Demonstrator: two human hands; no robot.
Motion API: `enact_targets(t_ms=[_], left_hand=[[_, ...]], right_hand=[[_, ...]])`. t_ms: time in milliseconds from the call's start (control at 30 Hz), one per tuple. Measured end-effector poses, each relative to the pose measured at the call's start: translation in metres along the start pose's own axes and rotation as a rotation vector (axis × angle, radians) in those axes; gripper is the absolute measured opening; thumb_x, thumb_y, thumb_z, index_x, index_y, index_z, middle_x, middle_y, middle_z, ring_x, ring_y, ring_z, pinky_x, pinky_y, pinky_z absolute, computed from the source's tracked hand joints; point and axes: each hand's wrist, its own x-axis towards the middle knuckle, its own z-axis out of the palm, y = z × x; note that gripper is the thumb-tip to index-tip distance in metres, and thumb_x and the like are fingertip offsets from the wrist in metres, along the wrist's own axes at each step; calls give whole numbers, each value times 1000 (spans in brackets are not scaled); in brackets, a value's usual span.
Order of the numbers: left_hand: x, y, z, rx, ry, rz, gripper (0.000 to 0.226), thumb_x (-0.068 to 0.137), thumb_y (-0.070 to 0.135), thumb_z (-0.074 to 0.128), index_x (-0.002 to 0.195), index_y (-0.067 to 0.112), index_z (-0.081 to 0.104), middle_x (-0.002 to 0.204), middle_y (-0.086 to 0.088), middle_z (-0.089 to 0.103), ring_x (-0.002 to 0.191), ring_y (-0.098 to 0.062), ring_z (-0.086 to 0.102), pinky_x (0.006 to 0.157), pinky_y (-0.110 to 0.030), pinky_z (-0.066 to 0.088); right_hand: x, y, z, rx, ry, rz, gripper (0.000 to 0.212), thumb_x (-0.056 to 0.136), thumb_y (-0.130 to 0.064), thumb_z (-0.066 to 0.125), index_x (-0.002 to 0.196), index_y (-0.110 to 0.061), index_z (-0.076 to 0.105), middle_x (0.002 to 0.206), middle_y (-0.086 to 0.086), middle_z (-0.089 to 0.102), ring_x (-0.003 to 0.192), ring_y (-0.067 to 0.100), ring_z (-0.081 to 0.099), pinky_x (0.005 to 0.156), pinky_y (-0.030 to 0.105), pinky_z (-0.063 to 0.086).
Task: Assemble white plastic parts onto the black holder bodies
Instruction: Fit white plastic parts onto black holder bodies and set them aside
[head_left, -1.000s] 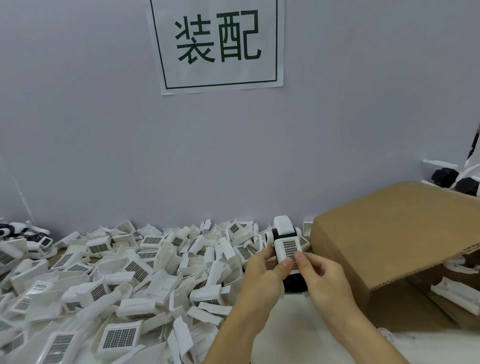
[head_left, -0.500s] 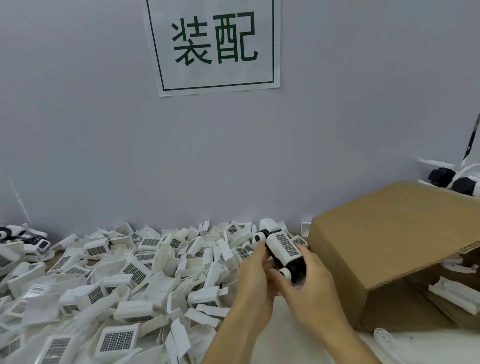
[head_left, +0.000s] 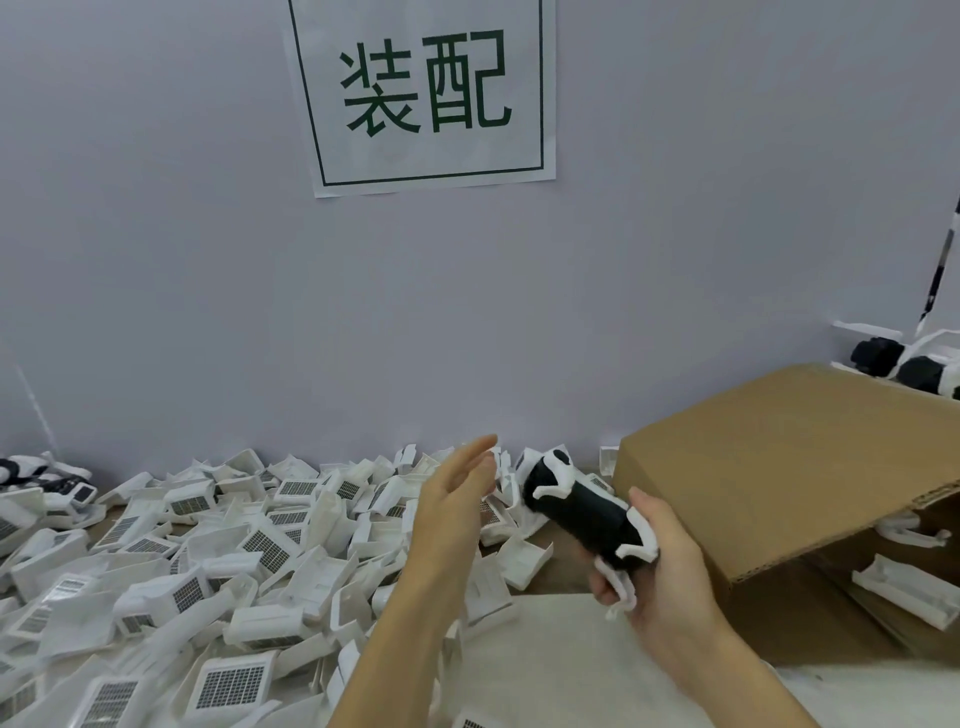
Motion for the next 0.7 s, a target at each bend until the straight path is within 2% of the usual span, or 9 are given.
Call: enact_targets(t_ms=[67,167,333,500,567,600,633,667,700], left_hand=[[-3,1,3,-2,-88,-36,20,100,28,60,109,36,76,109,7,75,100,-13,70,82,-29,54],[-5,5,3,-43,-130,-55,19,100,23,60,102,24,79,98,-6,77,86,-18,72,73,-31,56],[-3,3,-1,-29,-120,-53,18,101,23,59,105,20,77,94,-8,77,85,-26,69,81,-43,53],[1,2,-7,-66,-153,-149,15,98,19,63,104,10,73,92,-10,74,71,-21,67,63,-28,53],[3,3,-11,-65,-173,-173,15,98,22,63,105,17,76,92,-5,73,75,-19,66,66,-28,53],[3,3,-12,-51,-172,-186,16,98,26,63,105,23,77,94,-3,73,80,-20,66,70,-30,53],[3,2,-12,-32,-164,-200,16,98,31,63,106,28,77,97,-1,74,84,-20,66,75,-32,53],[4,2,-12,-18,-150,-208,16,97,33,64,106,30,76,100,0,75,88,-20,67,77,-33,53],[4,1,-11,-20,-130,-208,15,96,33,66,107,31,76,103,0,75,89,-19,68,77,-33,54]], right_hand=[[-3,0,3,84,-109,93,46,78,-47,56,78,-5,75,62,17,53,44,21,44,41,27,36],[-6,0,1,110,-203,165,53,85,-50,49,76,-7,80,61,20,56,38,21,46,34,24,39],[-6,-2,1,77,-242,167,51,77,-51,52,74,-8,80,63,18,55,43,22,45,39,24,38],[-4,-2,-1,36,-205,118,45,79,-48,55,75,-8,76,60,16,52,49,21,42,41,26,36],[-3,-2,-2,-33,-181,66,38,80,-43,56,87,-13,77,68,14,63,56,24,50,43,28,42],[-2,-1,-2,-66,-168,21,34,80,-39,58,96,-15,77,78,11,72,65,26,60,49,30,51],[-2,-1,-4,-107,-162,-46,33,78,-36,61,102,-17,75,91,7,76,79,27,69,63,33,58],[-2,-1,-5,-171,-168,-128,34,76,-33,66,105,-20,75,101,6,76,94,27,71,79,37,60],[-5,-1,-4,-257,-181,-210,35,72,-29,74,107,-24,74,107,4,74,103,26,70,88,39,58]])
